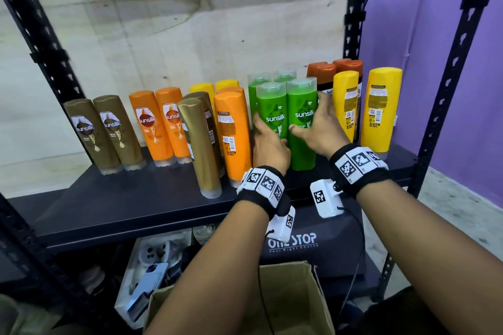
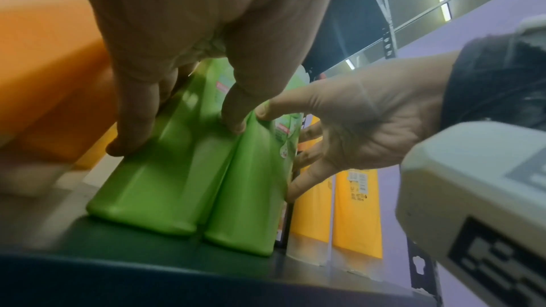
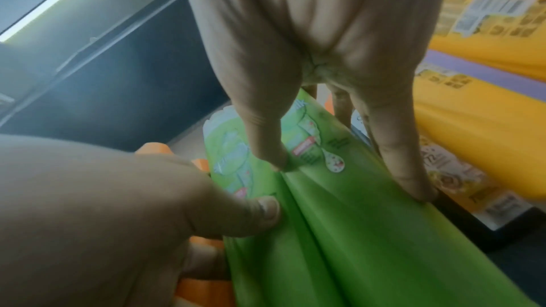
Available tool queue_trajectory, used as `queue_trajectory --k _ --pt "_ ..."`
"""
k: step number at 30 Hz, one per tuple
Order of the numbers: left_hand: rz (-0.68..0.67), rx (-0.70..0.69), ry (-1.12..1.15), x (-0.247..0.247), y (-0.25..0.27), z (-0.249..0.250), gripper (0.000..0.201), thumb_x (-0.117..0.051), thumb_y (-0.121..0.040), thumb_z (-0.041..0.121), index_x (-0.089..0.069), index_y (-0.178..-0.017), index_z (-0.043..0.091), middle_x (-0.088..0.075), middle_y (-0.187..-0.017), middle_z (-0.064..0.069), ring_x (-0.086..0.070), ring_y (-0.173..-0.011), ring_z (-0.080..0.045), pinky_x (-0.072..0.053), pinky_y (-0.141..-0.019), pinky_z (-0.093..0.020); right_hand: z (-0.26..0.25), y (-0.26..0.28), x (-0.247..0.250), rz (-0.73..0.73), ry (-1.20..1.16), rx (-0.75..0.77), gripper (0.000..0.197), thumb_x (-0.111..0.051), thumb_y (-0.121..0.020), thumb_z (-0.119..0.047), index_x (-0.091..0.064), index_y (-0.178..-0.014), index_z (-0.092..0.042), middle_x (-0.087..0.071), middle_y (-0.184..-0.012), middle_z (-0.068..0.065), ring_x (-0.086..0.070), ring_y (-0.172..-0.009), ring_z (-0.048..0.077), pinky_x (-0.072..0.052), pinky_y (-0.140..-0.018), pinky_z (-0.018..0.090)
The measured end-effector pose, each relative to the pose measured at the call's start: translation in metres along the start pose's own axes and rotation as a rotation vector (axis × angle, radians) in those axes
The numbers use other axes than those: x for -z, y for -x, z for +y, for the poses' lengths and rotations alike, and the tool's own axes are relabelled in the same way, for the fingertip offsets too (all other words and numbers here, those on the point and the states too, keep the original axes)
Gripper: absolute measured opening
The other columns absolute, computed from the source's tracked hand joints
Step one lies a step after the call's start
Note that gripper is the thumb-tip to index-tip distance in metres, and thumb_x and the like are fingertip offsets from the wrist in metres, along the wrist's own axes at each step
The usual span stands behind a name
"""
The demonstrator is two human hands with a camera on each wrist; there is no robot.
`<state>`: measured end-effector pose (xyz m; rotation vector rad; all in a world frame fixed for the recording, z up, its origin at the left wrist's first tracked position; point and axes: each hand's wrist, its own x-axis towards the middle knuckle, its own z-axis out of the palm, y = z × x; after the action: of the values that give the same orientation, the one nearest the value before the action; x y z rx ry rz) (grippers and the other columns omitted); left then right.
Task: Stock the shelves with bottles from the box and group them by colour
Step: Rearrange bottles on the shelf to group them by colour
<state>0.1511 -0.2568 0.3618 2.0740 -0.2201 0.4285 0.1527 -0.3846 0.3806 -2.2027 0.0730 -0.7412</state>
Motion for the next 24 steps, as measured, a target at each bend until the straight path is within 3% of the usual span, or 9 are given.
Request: queue_trajectory --k 6,10,14,20,24 --pt "0.012 0.078 0.008 -0.011 -0.025 -0.001 0.094 -0.061 -0.090 0.001 0.002 -0.158 0.017 -0.047 -0.143 -0.018 -0.052 -0.128 -0.036 -0.046 -0.104 -0.045 0.003 -0.026 -0.012 -0.042 -0.006 -0.006 0.097 -0.080 -0.084 -0.023 -0.015 -0.155 -0.013 -0.047 -0.149 0.010 -0.049 -0.133 0.028 -0.041 -0.112 0.043" --pt "-0.017 0.123 0.034 -0.015 -0.040 -0.003 0.096 -0.061 -0.088 0.001 0.003 -0.157 0.019 -0.039 -0.150 -0.018 -0.045 -0.136 -0.036 -0.043 -0.110 -0.048 0.007 -0.037 -0.022 -0.025 -0.023 -0.012 0.093 -0.079 -0.085 -0.021 -0.017 -0.153 -0.014 -0.051 -0.144 0.010 -0.053 -0.129 0.028 -0.043 -0.108 0.037" --pt "-0.034 0.158 0.066 -0.019 -0.053 -0.006 0.102 -0.064 -0.085 -0.002 0.006 -0.157 0.020 -0.030 -0.157 -0.018 -0.037 -0.143 -0.036 -0.039 -0.115 -0.048 0.010 -0.043 -0.032 -0.017 0.001 -0.047 0.091 -0.075 -0.088 -0.025 -0.012 -0.154 -0.018 -0.053 -0.142 0.010 -0.057 -0.124 0.031 -0.038 -0.092 0.028" --pt "-0.029 0.186 0.106 -0.022 -0.064 -0.008 0.103 -0.063 -0.085 -0.003 0.006 -0.158 0.021 -0.027 -0.157 -0.015 -0.035 -0.144 -0.034 -0.036 -0.117 -0.045 0.013 -0.055 -0.042 -0.020 0.013 -0.057 0.091 -0.072 -0.091 -0.025 -0.008 -0.154 -0.019 -0.054 -0.141 0.012 -0.058 -0.123 0.032 -0.034 -0.089 0.026" --pt "-0.008 0.198 0.125 -0.025 -0.069 -0.010 0.101 -0.062 -0.085 -0.005 0.004 -0.158 0.022 -0.028 -0.157 -0.015 -0.036 -0.143 -0.033 -0.037 -0.116 -0.046 0.017 -0.062 -0.044 -0.044 -0.008 -0.049 0.087 -0.072 -0.091 -0.023 -0.009 -0.152 -0.019 -0.056 -0.138 0.013 -0.061 -0.119 0.033 -0.043 -0.094 0.031"
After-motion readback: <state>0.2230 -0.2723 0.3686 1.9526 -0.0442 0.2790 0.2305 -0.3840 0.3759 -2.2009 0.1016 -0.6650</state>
